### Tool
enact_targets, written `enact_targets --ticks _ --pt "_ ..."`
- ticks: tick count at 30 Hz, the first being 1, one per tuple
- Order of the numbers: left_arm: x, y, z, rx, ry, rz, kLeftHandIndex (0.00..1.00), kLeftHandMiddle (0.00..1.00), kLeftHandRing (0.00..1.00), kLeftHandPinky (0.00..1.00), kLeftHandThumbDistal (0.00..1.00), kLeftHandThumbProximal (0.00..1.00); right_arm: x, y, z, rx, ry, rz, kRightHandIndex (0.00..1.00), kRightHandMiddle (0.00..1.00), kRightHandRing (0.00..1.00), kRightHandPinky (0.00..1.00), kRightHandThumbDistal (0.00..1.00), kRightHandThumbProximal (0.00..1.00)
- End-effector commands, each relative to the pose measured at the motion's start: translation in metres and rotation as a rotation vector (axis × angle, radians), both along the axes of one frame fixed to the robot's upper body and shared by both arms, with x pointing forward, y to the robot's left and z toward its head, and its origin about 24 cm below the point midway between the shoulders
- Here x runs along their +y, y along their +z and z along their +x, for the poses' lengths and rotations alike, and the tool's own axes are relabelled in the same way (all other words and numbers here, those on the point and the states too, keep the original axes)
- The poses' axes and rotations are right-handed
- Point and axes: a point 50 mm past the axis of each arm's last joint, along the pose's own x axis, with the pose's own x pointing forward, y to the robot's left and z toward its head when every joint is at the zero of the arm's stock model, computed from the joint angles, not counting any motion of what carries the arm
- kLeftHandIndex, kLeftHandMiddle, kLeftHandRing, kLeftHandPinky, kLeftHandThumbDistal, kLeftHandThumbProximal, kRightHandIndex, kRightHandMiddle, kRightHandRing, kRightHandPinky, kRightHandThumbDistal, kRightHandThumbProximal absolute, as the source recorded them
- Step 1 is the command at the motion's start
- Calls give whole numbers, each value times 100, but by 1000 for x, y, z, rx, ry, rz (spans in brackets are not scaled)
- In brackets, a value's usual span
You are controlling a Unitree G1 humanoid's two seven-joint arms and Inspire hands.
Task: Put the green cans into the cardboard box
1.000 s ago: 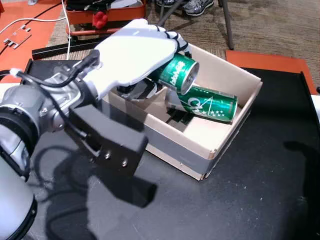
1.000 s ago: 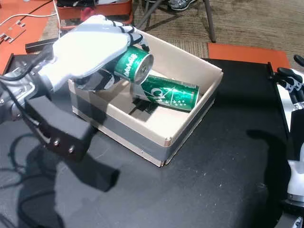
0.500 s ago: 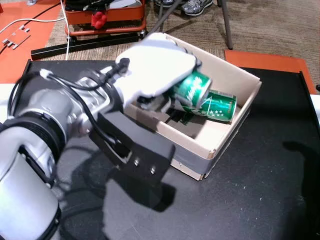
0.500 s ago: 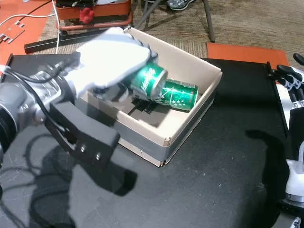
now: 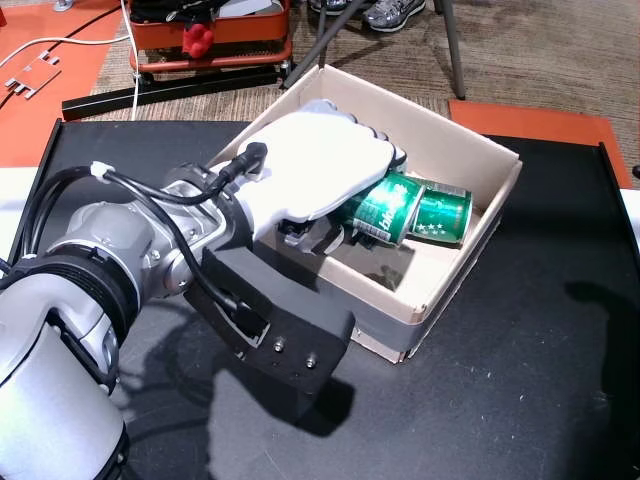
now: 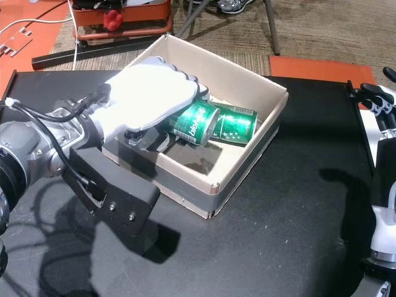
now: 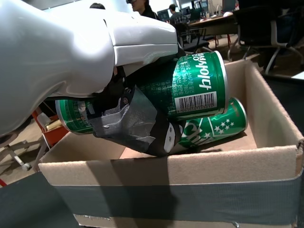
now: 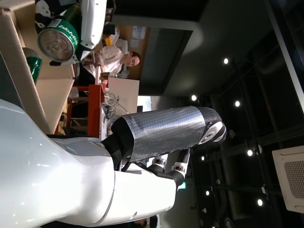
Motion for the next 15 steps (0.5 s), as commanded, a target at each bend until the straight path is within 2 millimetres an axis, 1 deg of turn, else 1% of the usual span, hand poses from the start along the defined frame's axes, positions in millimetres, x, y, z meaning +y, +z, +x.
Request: enact_targets --ticks 1,3,5,9,10,11,12,13,14,15 --pt "3 3 2 -4 10 7 26 61 71 68 5 0 1 -3 -2 7 6 -2 53 51 55 68 63 80" --pt "4 4 3 -16 8 13 27 57 70 65 6 0 1 -3 -2 9 8 -5 53 51 55 68 65 80" --pt "5 6 4 -26 14 20 27 52 64 60 6 0 2 -3 -1 12 18 -6 53 51 55 68 66 80" --pt "7 8 6 -20 34 22 25 42 51 44 10 0 4 -2 1 15 20 -15 53 51 55 67 67 81" --pt "7 9 6 -21 38 19 23 40 49 40 12 0 4 -2 1 14 23 -16 53 50 55 67 65 81" --pt "8 9 7 -22 39 10 22 40 49 39 9 0 4 -2 1 14 23 -16 53 50 54 67 64 81" --pt "8 10 7 -22 39 4 22 40 49 38 10 0 5 -2 1 14 23 -16 53 50 54 67 64 81" --pt "8 10 7 -14 48 5 28 46 55 43 27 0 5 -3 1 16 24 -15 53 50 54 67 64 81" --pt "9 11 8 -7 57 13 34 51 57 45 35 0 5 -3 2 17 27 -14 53 51 54 67 65 81" --pt "9 11 9 -2 63 20 38 51 56 45 40 0 5 -3 2 18 29 -14 53 51 54 67 65 81"
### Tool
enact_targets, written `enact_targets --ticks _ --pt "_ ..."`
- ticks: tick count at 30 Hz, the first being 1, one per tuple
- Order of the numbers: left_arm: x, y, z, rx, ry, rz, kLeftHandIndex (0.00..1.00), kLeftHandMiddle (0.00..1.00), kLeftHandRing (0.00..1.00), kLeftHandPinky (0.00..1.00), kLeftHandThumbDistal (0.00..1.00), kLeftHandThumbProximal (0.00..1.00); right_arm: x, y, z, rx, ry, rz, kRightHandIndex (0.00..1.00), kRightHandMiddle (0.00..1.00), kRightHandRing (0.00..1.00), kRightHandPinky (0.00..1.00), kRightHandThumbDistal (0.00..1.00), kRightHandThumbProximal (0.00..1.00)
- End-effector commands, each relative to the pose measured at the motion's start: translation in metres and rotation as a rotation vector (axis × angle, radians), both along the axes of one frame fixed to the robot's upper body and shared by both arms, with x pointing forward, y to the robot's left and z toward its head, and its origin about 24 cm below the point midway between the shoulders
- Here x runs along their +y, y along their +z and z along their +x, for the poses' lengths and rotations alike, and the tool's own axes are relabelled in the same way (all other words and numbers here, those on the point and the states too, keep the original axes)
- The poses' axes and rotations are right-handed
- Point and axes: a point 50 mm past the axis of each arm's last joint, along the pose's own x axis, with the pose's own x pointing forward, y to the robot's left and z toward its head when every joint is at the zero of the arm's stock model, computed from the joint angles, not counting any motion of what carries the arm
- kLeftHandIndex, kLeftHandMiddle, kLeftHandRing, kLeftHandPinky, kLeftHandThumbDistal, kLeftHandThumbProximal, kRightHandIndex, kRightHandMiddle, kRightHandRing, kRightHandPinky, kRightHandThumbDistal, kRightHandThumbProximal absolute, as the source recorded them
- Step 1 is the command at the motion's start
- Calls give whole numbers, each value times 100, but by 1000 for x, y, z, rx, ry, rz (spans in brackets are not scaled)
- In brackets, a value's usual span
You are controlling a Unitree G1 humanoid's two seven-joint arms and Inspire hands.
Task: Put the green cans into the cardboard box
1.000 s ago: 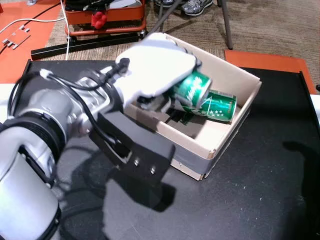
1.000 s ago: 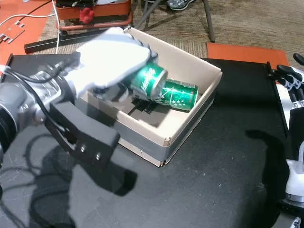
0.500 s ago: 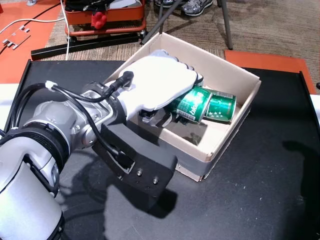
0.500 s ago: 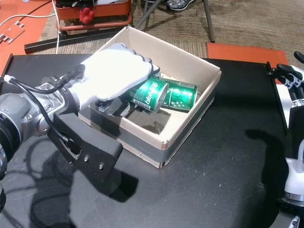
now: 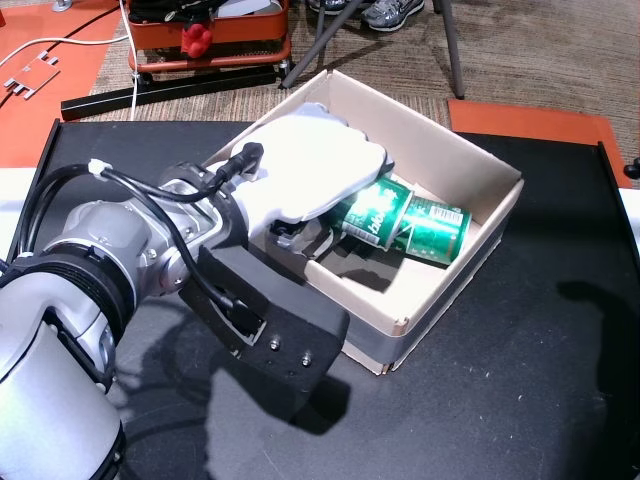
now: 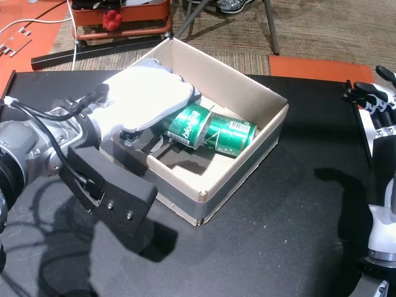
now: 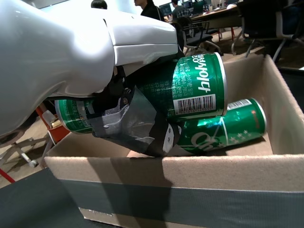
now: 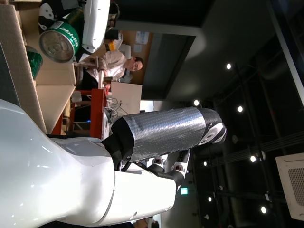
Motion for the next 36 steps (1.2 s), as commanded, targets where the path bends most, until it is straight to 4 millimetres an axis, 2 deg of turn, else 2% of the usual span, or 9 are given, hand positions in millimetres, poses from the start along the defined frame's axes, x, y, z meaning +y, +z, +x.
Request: enact_targets --ticks 1,5,9,12,13,16,18,21,36 --pt "4 10 6 -13 33 -1 43 55 60 48 45 0 1 -1 1 3 4 1 53 51 54 67 65 81" --pt "4 11 7 1 46 -7 57 57 56 50 53 0 1 -1 1 3 1 1 53 51 54 67 67 81" --pt "4 12 7 -1 47 -10 59 59 58 53 55 0 2 0 0 -3 -10 -12 55 51 54 68 64 83" --pt "5 13 7 -11 44 -15 61 62 61 58 63 1 2 0 1 -4 -8 -9 54 51 55 68 65 83" --pt "5 13 7 -10 43 -26 66 68 69 65 69 5 2 0 1 -5 -7 -9 55 52 55 68 66 83" --pt "5 14 7 12 51 -51 80 82 86 81 76 14 2 0 0 -6 -10 -13 55 52 55 69 65 84" --pt "5 15 8 25 59 -58 89 89 93 86 82 15 2 0 0 -5 -13 -13 55 52 55 69 65 84" --pt "6 15 8 38 67 -72 98 93 96 88 87 14 2 0 0 -3 -18 -15 55 52 55 68 67 84" --pt "7 18 9 45 72 -87 100 91 94 86 92 13 3 1 1 -7 -16 -16 56 53 56 69 65 84"
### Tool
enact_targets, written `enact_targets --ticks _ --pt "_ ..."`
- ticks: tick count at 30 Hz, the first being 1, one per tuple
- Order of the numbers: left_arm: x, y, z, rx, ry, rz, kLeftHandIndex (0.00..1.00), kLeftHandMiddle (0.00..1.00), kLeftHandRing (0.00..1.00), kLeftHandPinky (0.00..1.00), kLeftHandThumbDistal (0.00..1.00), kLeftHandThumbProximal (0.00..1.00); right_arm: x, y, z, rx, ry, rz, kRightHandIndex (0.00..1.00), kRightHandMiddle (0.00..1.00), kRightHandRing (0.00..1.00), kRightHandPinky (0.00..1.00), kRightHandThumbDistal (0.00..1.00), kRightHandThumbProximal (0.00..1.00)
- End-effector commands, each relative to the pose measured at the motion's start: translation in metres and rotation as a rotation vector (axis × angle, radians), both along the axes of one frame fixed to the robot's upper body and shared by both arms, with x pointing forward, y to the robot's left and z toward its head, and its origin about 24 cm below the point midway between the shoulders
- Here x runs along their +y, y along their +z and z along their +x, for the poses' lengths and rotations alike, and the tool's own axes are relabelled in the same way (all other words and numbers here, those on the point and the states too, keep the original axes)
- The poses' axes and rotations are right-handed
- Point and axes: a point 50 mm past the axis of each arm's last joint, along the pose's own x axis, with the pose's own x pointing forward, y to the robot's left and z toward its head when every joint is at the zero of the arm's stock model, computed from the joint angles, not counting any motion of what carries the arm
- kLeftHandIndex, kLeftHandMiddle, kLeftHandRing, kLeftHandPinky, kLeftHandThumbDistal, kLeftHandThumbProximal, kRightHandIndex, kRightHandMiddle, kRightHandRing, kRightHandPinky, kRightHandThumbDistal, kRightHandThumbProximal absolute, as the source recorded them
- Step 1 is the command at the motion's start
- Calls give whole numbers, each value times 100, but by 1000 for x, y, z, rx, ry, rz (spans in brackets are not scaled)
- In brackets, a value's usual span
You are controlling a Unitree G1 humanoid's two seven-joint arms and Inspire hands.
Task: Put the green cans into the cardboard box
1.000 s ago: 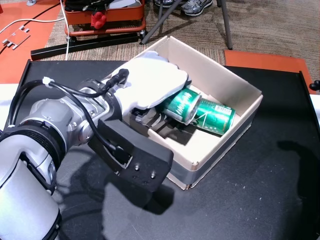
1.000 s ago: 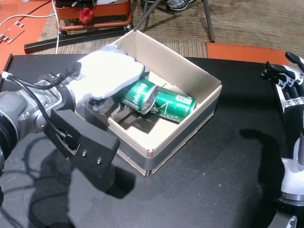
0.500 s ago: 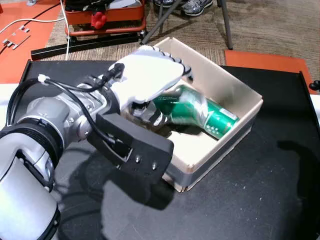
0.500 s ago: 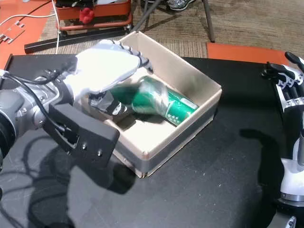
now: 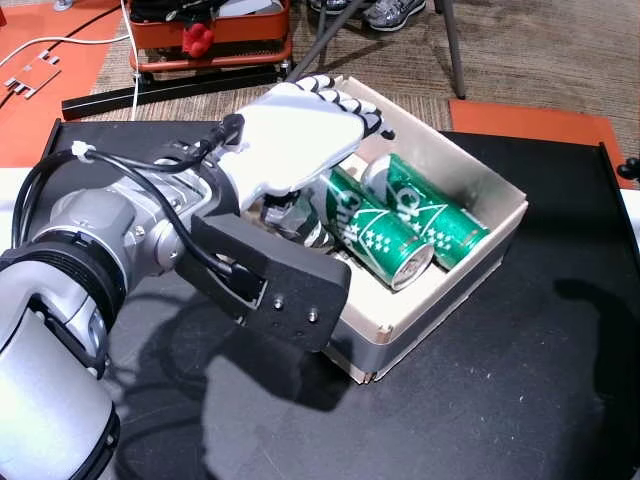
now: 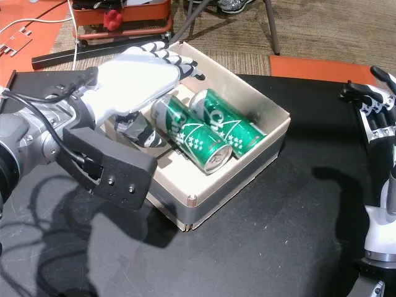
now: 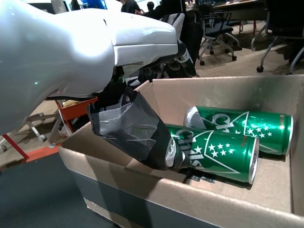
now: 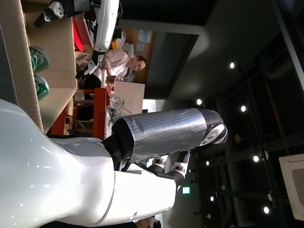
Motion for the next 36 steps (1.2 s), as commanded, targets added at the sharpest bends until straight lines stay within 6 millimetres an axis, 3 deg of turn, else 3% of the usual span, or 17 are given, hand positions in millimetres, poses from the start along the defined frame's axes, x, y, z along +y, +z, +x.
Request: enact_targets --ticks 1,5,9,11,15,17,21,23,26,32,36 --pt "2 7 2 -12 1 -7 100 91 93 86 90 13 0 2 2 -11 -1 -7 56 53 56 69 65 84" --pt "1 11 2 -18 -3 -63 100 91 92 85 84 16 1 1 2 -9 -5 -6 55 52 55 69 66 85" --pt "0 17 0 13 -18 -240 100 91 92 86 77 20 2 1 2 -5 -1 -10 55 52 55 68 69 85" --pt "-1 19 -4 50 -42 -379 99 91 91 84 75 20 2 1 1 -4 -1 -12 55 52 55 68 71 85" --pt "7 21 -17 157 -123 -730 87 87 89 82 62 23 2 1 1 -3 -5 -20 55 52 55 69 70 86" --pt "16 20 -23 225 -165 -903 84 86 87 80 61 23 2 1 2 3 -1 -17 55 52 55 68 71 86" --pt "41 17 -32 292 -227 -1120 84 84 84 77 63 30 2 0 3 10 4 -17 55 52 55 68 70 86" --pt "53 13 -34 352 -256 -1219 81 81 83 76 66 25 2 0 3 14 10 -18 55 52 55 68 71 86" --pt "66 6 -38 440 -312 -1318 80 81 82 76 62 20 2 0 3 14 14 -20 55 51 55 67 71 85" --pt "83 -13 -46 576 -393 -1482 77 76 76 71 65 14 0 -1 2 17 14 -23 55 51 54 68 70 86" --pt "91 -26 -48 684 -417 -1616 74 72 73 70 69 17 -1 -1 2 17 14 -28 55 51 54 68 69 86"
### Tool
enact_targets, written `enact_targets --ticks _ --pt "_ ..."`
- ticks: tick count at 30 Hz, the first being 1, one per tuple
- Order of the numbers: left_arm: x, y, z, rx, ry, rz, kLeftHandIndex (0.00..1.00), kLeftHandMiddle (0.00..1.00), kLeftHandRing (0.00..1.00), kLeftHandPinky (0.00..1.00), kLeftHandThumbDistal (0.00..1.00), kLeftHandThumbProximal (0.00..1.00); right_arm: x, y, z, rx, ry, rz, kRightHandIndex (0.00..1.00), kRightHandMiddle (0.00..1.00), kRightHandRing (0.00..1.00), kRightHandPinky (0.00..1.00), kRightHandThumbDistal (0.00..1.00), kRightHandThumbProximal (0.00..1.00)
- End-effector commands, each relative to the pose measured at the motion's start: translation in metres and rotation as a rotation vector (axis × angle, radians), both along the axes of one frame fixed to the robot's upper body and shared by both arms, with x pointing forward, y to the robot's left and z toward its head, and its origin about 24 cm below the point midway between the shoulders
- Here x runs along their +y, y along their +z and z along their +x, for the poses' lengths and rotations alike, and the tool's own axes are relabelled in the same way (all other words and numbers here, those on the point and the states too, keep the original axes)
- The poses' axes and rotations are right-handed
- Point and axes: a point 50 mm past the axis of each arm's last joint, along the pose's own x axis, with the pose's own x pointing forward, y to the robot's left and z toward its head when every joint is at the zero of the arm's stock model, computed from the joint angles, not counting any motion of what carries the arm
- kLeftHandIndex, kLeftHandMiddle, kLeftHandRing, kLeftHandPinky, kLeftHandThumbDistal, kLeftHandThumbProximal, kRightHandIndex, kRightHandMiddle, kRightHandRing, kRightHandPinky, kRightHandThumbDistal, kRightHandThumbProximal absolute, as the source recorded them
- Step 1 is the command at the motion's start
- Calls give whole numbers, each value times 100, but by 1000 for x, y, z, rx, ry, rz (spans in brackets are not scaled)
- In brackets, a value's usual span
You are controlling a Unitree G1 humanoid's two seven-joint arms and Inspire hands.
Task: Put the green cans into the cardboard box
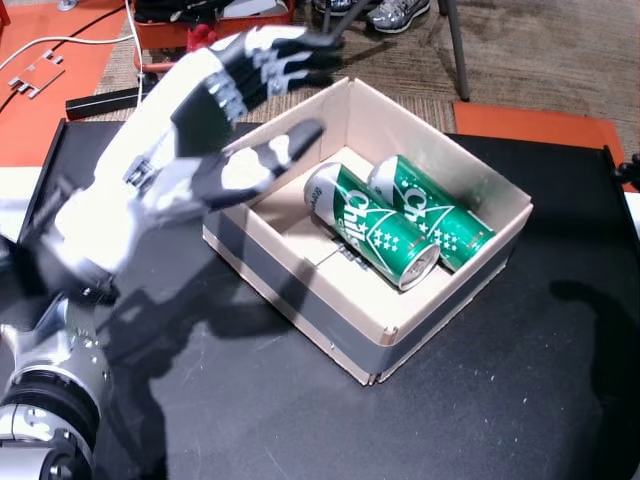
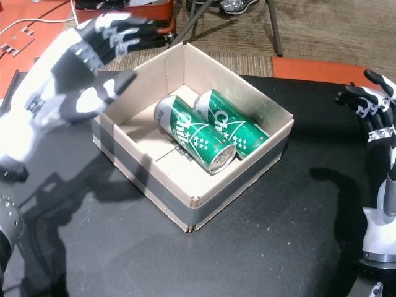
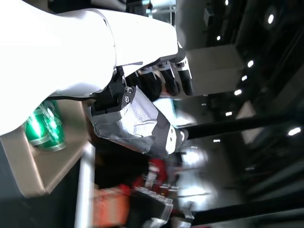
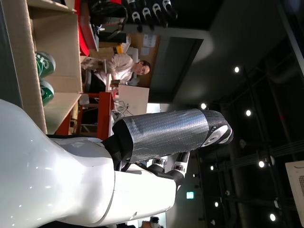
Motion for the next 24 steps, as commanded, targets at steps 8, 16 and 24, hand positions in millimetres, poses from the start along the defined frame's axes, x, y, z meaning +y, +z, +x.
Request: enact_targets --ticks 8,16,24 --pt "24 -21 -12 63 100 -165 68 64 68 65 63 49 -2 1 3 5 -2 -22 55 51 54 68 73 88" --pt "37 -32 -23 40 242 -310 68 65 69 69 43 60 -9 4 0 -12 -8 13 53 52 55 67 68 81" --pt "43 -25 -29 -89 328 -443 65 66 71 68 40 61 -21 8 -8 -50 -56 -6 55 53 58 70 69 85"
